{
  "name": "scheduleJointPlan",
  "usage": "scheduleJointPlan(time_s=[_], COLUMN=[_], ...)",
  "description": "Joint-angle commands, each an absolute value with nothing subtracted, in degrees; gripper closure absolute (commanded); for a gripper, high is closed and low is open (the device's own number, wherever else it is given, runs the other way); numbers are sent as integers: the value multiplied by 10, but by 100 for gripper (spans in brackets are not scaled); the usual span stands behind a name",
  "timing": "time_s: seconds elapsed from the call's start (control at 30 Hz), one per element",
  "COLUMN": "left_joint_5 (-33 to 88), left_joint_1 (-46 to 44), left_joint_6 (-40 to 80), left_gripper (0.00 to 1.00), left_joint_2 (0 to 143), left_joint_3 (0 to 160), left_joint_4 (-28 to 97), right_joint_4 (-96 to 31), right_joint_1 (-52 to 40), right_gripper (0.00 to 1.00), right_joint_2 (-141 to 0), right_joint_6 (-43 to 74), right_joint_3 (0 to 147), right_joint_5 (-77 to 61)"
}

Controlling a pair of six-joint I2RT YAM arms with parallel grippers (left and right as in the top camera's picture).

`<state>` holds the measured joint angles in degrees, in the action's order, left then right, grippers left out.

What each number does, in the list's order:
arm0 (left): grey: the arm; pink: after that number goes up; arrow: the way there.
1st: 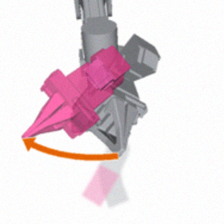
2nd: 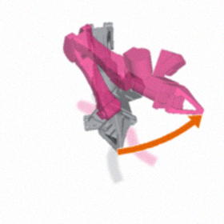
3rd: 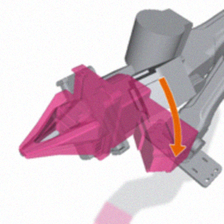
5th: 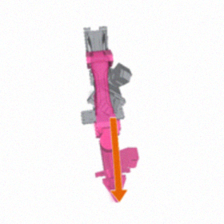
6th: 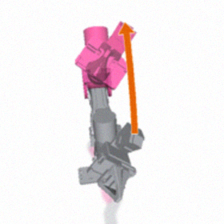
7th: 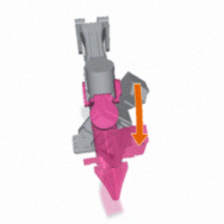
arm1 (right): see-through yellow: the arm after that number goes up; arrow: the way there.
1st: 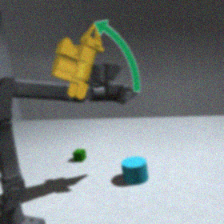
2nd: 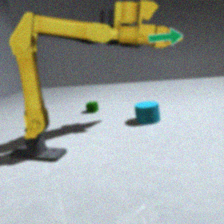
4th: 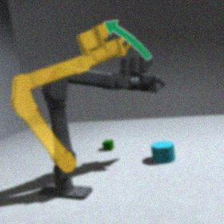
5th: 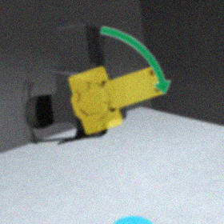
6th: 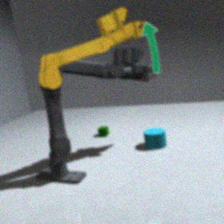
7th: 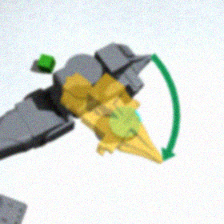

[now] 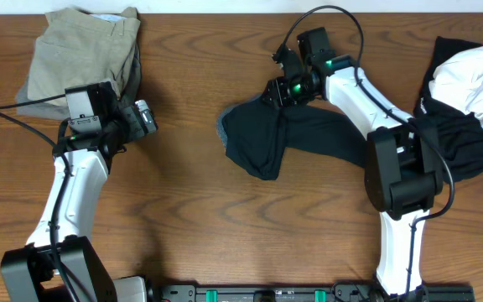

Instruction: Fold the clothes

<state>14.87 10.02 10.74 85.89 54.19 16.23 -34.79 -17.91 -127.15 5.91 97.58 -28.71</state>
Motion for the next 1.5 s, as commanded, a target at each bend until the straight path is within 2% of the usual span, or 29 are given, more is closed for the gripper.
scheduleJointPlan(time_s=[0.0, 0.03, 0.1, 0.13, 0.33, 0.67, 0.93, 1.1, 1.27, 1.47], left_joint_5=[149, 149, 149, 149, 149, 149, 141, 141, 141, 141], left_joint_1=[102, 102, 102, 102, 102, 102, 106, 123, 150, 190], left_joint_6=[112, 112, 112, 112, 112, 112, 112, 112, 112, 112], left_gripper=[2, 2, 2, 2, 2, 2, 2, 2, 2, 2], left_joint_2=[862, 862, 862, 862, 862, 862, 862, 862, 862, 862], left_joint_3=[553, 553, 553, 553, 553, 553, 553, 553, 553, 553], left_joint_4=[166, 167, 167, 167, 167, 165, 152, 145, 145, 145], right_joint_4=[-338, -334, -322, -316, -347, -523, -630, -684, -687, -665], right_joint_1=[-191, -192, -192, -192, -173, -156, -180, -243, -306, -350], right_gripper=[55, 62, 94, 99, 99, 99, 99, 99, 99, 98], right_joint_2=[-1277, -1277, -1277, -1276, -1260, -1179, -1163, -1163, -1164, -1164], right_joint_6=[68, 68, 69, 75, 58, -29, -84, -138, -138, -133], right_joint_3=[967, 967, 967, 968, 1031, 1210, 1210, 1209, 1190, 1119], right_joint_5=[-293, -293, -294, -295, -321, -324, -357, -355, -302, -305])
